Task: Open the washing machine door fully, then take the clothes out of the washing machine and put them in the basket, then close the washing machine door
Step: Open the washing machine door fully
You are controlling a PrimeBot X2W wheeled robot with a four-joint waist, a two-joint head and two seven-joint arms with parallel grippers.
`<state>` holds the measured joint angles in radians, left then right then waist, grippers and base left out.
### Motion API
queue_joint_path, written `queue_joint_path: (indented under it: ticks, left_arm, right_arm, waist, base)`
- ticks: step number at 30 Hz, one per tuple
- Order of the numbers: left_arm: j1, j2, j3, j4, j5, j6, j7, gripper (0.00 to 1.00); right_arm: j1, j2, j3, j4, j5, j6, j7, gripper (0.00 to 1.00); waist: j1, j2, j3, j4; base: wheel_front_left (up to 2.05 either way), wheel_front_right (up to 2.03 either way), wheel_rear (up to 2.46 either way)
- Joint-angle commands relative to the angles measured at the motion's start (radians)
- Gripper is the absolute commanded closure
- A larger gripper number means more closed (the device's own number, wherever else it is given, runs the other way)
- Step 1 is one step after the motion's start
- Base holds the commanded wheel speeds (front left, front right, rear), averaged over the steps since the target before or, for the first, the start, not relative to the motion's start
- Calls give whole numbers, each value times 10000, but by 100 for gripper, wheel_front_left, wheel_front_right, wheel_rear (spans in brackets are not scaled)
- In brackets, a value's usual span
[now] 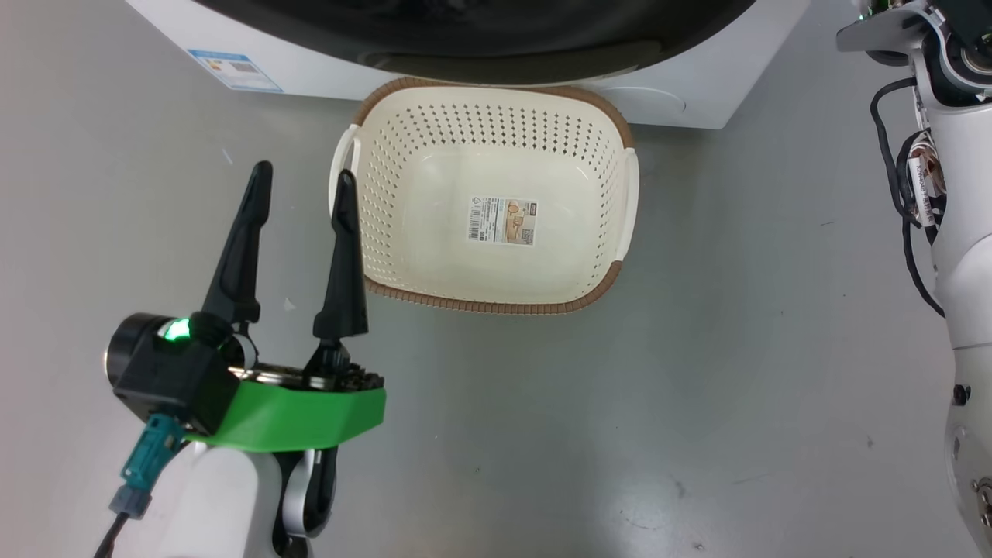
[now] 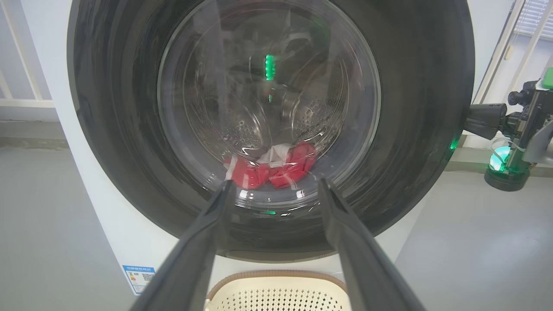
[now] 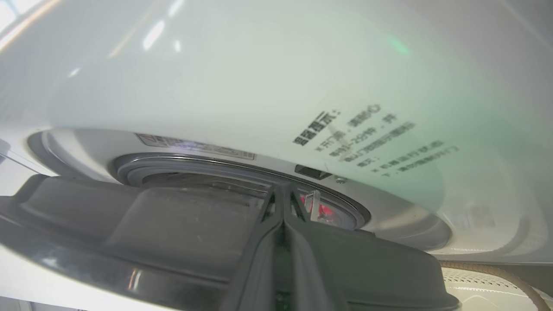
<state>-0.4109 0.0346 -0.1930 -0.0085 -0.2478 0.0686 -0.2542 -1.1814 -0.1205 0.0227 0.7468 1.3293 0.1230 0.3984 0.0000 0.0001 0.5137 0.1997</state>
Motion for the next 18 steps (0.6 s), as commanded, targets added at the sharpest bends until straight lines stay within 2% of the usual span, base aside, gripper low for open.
queue_joint_path:
  ticks: [1,18]
  left_arm:
    - [-11,158,323,-201,-11,-5,-76,0]
    - [70,157,538,-163,76,17,-76,0]
  right_arm:
    - [-47,388,221,-353,156,77,168,100]
    - [1091,550,862,-933,9,77,515,100]
  waist:
    - [0,-1,-27,-30]
    - [0,-1,-525,-210]
  base:
    - [0,0,0]
    - [0,0,0]
